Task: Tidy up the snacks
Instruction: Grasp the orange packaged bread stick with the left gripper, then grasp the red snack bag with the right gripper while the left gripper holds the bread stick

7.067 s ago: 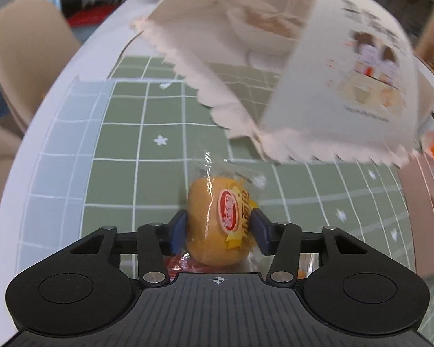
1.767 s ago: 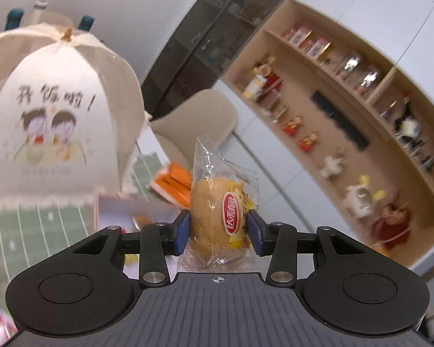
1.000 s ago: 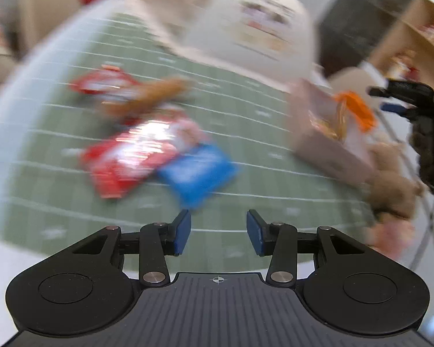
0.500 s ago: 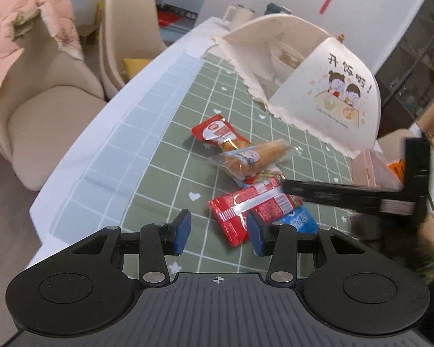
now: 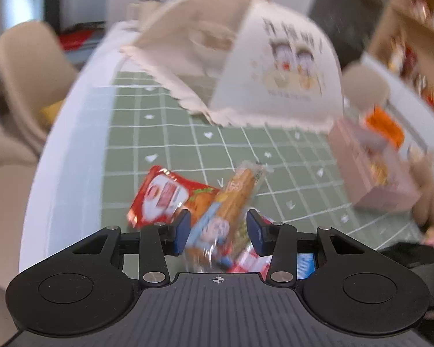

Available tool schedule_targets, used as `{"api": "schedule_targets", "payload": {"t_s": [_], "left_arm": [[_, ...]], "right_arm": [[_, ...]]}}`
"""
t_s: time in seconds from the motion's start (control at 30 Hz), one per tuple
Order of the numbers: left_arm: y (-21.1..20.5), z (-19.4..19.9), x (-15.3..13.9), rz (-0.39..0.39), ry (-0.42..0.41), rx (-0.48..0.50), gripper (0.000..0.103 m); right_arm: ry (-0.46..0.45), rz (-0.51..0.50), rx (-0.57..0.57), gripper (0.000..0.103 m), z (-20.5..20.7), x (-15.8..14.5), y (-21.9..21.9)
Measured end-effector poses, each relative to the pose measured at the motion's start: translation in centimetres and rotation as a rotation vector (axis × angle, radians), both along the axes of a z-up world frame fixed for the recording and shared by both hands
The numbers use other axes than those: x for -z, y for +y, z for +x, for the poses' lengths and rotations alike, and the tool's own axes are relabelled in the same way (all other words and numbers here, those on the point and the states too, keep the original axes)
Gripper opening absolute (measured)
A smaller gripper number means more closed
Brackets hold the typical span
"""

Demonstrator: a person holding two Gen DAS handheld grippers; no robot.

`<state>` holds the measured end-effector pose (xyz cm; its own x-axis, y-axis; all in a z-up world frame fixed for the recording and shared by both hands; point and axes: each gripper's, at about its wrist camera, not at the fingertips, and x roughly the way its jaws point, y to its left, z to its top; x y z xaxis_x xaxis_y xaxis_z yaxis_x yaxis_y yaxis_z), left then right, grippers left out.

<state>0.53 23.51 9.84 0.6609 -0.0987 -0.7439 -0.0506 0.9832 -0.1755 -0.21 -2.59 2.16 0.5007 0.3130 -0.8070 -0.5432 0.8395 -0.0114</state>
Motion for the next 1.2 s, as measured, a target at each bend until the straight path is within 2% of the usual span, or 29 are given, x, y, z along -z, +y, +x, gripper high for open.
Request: {"api": "schedule_targets", "payload": {"t_s": [0.13, 0.23, 0.3, 0.37, 0.4, 0.47, 0.5, 0.67, 0.77, 0.83, 0.9, 0.97, 1.03, 1.1, 1.2], "left_arm": [[-1.9, 4.7, 2.6, 0.047, 0.086, 0.090, 0.047], [-3.2, 6.2, 4.1, 0.108, 0.112, 0.109, 0.047], [-3.9, 6.4, 4.6, 0.121, 0.112, 0.121, 0.046], [-3.8, 5.5, 4.5, 0.076, 0.108, 0.096, 0.037], [-3.3, 4.6, 4.4, 0.028, 0.111, 0.071, 0.035], [-2.0, 2.5, 4.1, -0.071, 0.118, 0.024, 0.034], [-1.6, 1.2, 4.0, -0.096, 0.119, 0.005, 0.034], [0.1, -6.0, 4.4, -0.116, 0.157, -0.098, 0.033], [1.5, -9.6, 5.0, -0.112, 0.181, -0.201, 0.032], [2.7, -11.2, 5.2, -0.128, 0.177, -0.273, 0.032], [3.7, -12.2, 5.3, -0.164, 0.174, -0.329, 0.032], [3.8, -12.6, 5.2, -0.165, 0.176, -0.340, 0.032], [3.5, -12.7, 5.2, -0.152, 0.180, -0.327, 0.032], [3.0, -12.4, 5.2, -0.151, 0.182, -0.309, 0.033], [2.6, -12.1, 5.4, -0.173, 0.175, -0.304, 0.033]], "right_arm": [[0.027, 0.034, 0.098, 0.062, -1.1, -0.7, -3.2], [0.041, 0.052, 0.099, 0.062, -2.3, -0.9, -3.7], [0.029, 0.054, 0.081, 0.062, -2.9, -1.0, -3.3], [0.018, 0.064, 0.050, 0.062, -3.1, -1.2, -2.8], [0.008, 0.069, 0.031, 0.062, -3.4, -1.5, -2.4], [-0.013, 0.081, 0.000, 0.062, -3.4, -1.9, -1.6], [-0.015, 0.089, -0.013, 0.062, -3.2, -2.0, -1.1], [-0.007, 0.112, -0.124, 0.062, -2.4, -1.8, 2.9], [-0.017, 0.121, -0.185, 0.062, -1.9, -1.9, 5.7], [-0.045, 0.129, -0.222, 0.062, -1.5, -2.1, 7.8], [-0.114, 0.118, -0.244, 0.062, -1.0, -2.2, 10.3], [-0.150, 0.086, -0.258, 0.062, -0.4, -1.9, 12.6], [-0.133, 0.059, -0.268, 0.062, 0.3, -1.3, 14.0], [-0.094, 0.054, -0.274, 0.062, 0.5, -0.9, 13.7], [-0.075, 0.070, -0.280, 0.062, 0.3, -0.9, 11.2]]}}
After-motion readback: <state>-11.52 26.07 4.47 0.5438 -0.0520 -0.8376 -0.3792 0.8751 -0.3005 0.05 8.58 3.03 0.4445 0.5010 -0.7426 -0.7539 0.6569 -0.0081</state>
